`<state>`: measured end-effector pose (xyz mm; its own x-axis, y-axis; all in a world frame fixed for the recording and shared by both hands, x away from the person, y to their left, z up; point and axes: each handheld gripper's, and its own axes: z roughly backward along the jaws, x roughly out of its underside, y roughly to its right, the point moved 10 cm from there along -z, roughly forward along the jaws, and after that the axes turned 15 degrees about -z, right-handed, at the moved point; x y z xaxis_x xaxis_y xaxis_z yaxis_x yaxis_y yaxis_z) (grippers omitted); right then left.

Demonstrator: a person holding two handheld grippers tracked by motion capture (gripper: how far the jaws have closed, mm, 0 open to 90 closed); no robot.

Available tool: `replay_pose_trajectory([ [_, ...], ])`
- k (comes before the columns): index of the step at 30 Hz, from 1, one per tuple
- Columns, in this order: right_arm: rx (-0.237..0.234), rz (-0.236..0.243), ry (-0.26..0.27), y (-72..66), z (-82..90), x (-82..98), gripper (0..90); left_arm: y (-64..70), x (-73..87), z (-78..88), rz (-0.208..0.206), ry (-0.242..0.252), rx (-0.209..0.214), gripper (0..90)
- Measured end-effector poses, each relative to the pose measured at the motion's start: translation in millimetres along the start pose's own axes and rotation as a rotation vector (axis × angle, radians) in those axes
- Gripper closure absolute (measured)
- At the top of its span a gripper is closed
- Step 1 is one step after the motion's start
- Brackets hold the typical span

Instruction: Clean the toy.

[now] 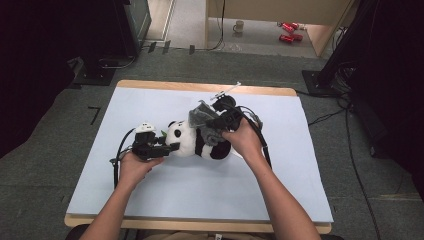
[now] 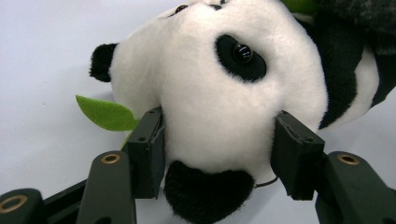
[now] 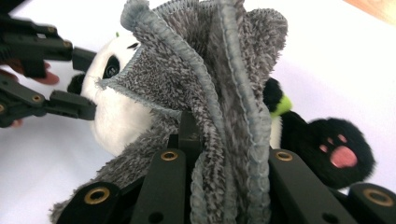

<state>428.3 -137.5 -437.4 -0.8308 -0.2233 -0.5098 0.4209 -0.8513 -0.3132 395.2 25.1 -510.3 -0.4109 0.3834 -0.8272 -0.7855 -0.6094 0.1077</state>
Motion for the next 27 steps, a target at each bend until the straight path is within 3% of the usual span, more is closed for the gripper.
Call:
replay_pose_trajectory([
  [3,0.005,-0.015,0.029,6.5,10.0,-4.5,76.9,1.1,1.1,-0.6,0.001,0.004,0.000,42.7],
  [9,0.000,-0.103,0.099,31.2,34.5,-20.9,77.0,5.1,7.2,0.2,-0.047,-0.023,-0.013,42.5],
  [13,0.000,-0.148,0.122,48.3,41.5,-25.3,77.0,6.5,9.2,0.9,-0.060,-0.023,-0.019,42.0],
  [17,-0.042,-0.186,0.122,55.8,35.2,-25.8,76.9,7.4,10.4,1.0,-0.067,-0.014,-0.022,41.5],
  [20,-0.104,-0.219,0.106,57.4,22.7,-22.3,76.7,8.3,11.6,1.2,-0.073,-0.010,-0.027,41.1],
  [22,-0.108,-0.235,0.090,61.2,12.6,-16.1,76.3,8.8,12.2,1.3,-0.066,-0.008,-0.028,40.8],
  [24,-0.146,-0.257,0.109,62.3,7.6,-11.9,76.1,8.7,12.3,1.2,-0.058,-0.007,-0.027,40.7],
  [27,-0.148,-0.248,0.131,66.7,6.3,-4.8,76.1,8.9,11.6,0.8,-0.047,-0.007,-0.021,40.7],
])
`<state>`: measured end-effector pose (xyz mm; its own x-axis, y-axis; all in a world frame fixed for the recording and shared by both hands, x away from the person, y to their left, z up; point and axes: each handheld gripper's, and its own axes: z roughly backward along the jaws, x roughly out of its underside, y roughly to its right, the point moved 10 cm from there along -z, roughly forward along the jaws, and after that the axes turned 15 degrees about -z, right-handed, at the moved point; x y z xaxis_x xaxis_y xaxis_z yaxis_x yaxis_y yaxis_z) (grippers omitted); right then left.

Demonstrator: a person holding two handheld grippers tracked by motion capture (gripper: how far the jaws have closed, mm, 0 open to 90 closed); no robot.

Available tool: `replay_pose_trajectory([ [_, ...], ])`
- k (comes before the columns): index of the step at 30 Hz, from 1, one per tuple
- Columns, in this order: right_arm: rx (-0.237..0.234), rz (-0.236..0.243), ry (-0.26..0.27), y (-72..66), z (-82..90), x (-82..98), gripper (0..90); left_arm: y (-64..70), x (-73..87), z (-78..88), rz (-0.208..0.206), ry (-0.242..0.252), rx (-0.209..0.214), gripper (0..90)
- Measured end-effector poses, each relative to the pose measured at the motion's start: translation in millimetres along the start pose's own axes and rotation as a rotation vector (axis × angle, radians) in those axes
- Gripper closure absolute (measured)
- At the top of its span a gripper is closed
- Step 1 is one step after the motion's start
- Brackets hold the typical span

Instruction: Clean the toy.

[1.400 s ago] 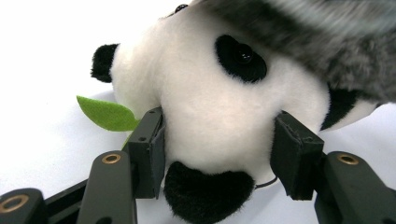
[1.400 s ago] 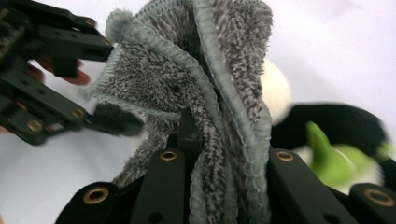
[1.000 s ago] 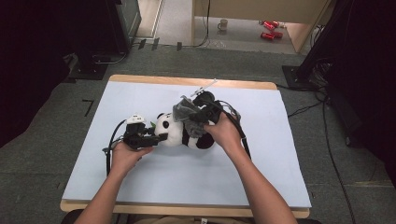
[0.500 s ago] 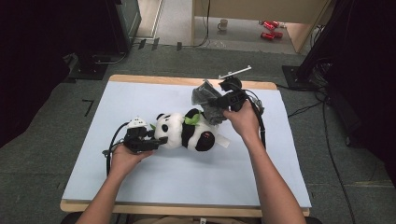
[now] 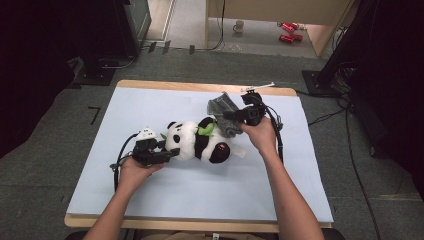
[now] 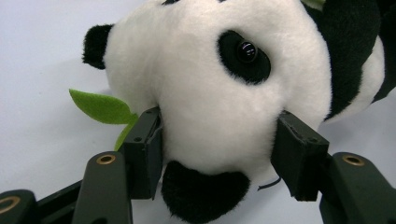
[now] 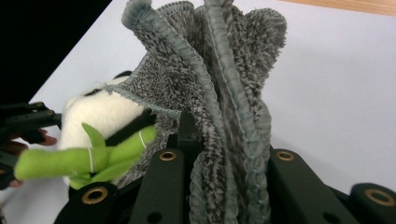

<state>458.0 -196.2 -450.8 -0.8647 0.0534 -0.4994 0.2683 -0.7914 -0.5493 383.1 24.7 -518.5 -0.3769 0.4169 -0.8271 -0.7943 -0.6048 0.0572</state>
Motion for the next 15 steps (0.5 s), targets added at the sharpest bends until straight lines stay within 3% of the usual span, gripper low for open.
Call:
replay_pose_trajectory([
  [8,0.008,0.000,0.048,13.7,9.1,11.8,76.1,-1.8,-1.6,-1.2,0.010,0.002,0.011,40.4],
  [11,0.022,0.021,0.056,15.3,11.1,15.1,76.1,-2.2,-1.7,-1.4,0.013,0.006,0.013,40.3],
  [15,0.025,0.013,0.058,21.8,14.7,20.4,76.1,-2.5,-2.4,-1.5,0.008,-0.003,0.016,40.3],
])
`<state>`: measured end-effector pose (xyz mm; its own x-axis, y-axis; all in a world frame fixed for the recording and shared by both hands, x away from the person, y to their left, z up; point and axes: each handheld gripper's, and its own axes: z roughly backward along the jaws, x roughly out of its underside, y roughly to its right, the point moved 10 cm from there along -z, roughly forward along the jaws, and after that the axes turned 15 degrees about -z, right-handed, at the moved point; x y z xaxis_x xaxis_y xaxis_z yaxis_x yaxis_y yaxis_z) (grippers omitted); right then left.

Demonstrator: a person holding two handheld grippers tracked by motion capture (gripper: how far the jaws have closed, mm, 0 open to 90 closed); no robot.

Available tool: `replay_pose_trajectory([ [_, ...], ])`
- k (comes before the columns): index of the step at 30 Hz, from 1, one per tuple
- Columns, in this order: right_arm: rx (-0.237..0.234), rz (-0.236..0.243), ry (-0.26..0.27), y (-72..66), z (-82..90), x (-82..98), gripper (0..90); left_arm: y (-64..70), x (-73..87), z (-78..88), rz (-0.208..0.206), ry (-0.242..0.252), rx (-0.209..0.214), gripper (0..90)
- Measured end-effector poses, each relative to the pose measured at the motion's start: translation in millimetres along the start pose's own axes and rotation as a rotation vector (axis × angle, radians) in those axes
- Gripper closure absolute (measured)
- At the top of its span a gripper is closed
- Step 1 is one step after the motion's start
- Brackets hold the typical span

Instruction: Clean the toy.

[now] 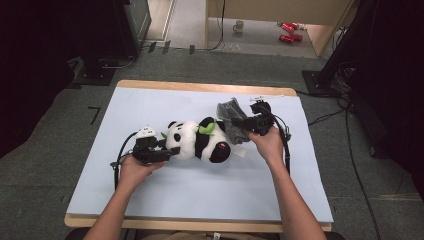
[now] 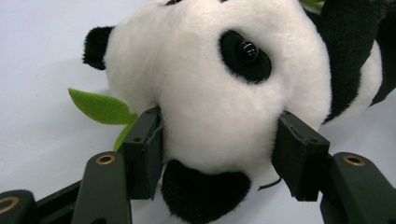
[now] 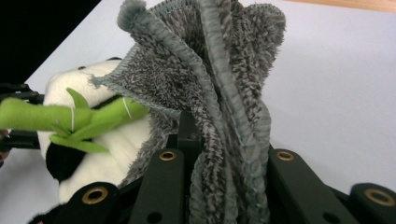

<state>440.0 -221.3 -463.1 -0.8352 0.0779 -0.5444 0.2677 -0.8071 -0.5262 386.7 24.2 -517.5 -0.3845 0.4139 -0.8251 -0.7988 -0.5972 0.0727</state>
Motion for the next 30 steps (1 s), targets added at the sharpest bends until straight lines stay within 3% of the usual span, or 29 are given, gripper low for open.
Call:
replay_pose_trajectory([
  [4,0.030,-0.019,-0.012,16.0,3.4,10.1,76.2,0.1,0.2,0.5,-0.004,-0.010,0.005,40.3],
  [9,0.095,-0.078,-0.055,43.6,2.1,28.8,76.6,0.6,1.8,1.6,-0.020,-0.023,0.006,39.9],
  [12,0.085,-0.099,-0.038,48.1,6.8,25.9,76.7,1.3,3.0,2.1,-0.029,-0.019,0.009,39.5],
  [16,0.075,-0.081,-0.001,41.9,21.1,16.6,76.7,1.5,3.6,2.2,-0.038,-0.018,0.009,39.4],
  [21,0.021,-0.056,0.056,22.8,39.6,0.8,76.6,1.7,4.1,1.8,-0.041,-0.003,-0.001,39.5],
  [27,-0.060,-0.003,0.074,-8.9,34.6,-11.6,76.2,3.5,4.8,2.3,-0.048,0.002,-0.017,39.3],
  [30,-0.091,0.009,0.046,-20.0,25.3,-12.1,76.3,3.8,3.3,2.5,-0.048,-0.013,-0.016,39.1],
])
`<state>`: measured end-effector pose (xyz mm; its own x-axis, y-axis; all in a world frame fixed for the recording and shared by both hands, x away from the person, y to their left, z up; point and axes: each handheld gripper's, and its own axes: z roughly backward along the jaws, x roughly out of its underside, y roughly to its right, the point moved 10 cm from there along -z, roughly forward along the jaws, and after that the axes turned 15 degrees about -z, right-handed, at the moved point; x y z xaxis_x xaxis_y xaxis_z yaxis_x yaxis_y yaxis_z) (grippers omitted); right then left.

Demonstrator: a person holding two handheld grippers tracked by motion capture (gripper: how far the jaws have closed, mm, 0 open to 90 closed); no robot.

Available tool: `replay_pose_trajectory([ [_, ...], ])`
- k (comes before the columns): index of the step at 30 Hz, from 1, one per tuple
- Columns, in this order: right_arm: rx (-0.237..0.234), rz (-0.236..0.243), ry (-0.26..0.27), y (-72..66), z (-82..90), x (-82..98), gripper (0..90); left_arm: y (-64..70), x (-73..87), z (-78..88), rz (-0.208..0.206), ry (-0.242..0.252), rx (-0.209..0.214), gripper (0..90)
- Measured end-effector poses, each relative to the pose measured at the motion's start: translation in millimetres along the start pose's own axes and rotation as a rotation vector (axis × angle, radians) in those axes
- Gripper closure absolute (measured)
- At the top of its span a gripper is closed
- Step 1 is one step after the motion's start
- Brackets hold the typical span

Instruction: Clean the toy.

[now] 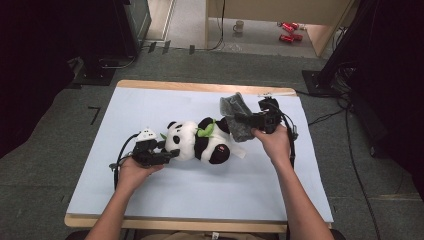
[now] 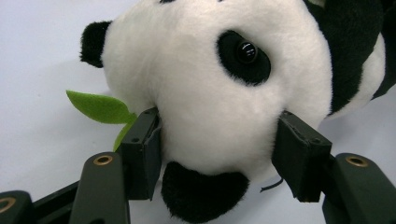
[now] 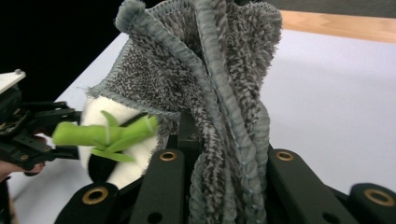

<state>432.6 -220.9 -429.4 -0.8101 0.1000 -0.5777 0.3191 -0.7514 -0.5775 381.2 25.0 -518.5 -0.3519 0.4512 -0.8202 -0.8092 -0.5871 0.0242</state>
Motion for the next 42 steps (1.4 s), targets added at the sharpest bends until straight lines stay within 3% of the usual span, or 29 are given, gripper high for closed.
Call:
replay_pose_trajectory([
  [3,0.007,0.008,-0.033,-1.7,-11.9,2.1,76.3,0.5,0.7,0.1,0.003,0.001,-0.002,39.2],
  [9,0.035,0.008,-0.068,12.1,-25.0,6.9,76.2,2.3,1.8,2.1,0.016,0.006,-0.010,39.2],
  [15,0.024,-0.019,-0.082,20.8,-22.8,11.9,76.4,1.5,1.4,1.6,0.015,0.007,-0.006,39.1],
  [22,0.091,-0.038,-0.098,40.8,-14.7,21.4,76.6,-2.3,-0.9,-0.3,0.025,0.010,0.015,39.0],
  [26,0.115,-0.043,-0.080,44.9,-5.4,21.3,76.9,-4.7,-2.2,-1.4,0.028,0.003,0.029,39.1],
  [29,0.095,-0.030,-0.050,37.8,2.6,17.4,76.9,-5.3,-3.0,-2.3,0.026,-0.001,0.032,39.3],
  [33,0.037,0.002,-0.028,16.2,4.8,13.6,76.9,-5.1,-2.9,-2.4,0.026,-0.001,0.030,39.3],
  [38,-0.009,0.070,-0.048,-10.1,-8.9,16.8,76.8,-3.3,-1.4,-2.4,0.027,0.008,0.012,39.2],
  [42,-0.021,0.127,-0.085,-23.0,-24.7,24.5,76.8,-0.8,0.8,-1.8,0.017,0.003,-0.001,39.2],
])
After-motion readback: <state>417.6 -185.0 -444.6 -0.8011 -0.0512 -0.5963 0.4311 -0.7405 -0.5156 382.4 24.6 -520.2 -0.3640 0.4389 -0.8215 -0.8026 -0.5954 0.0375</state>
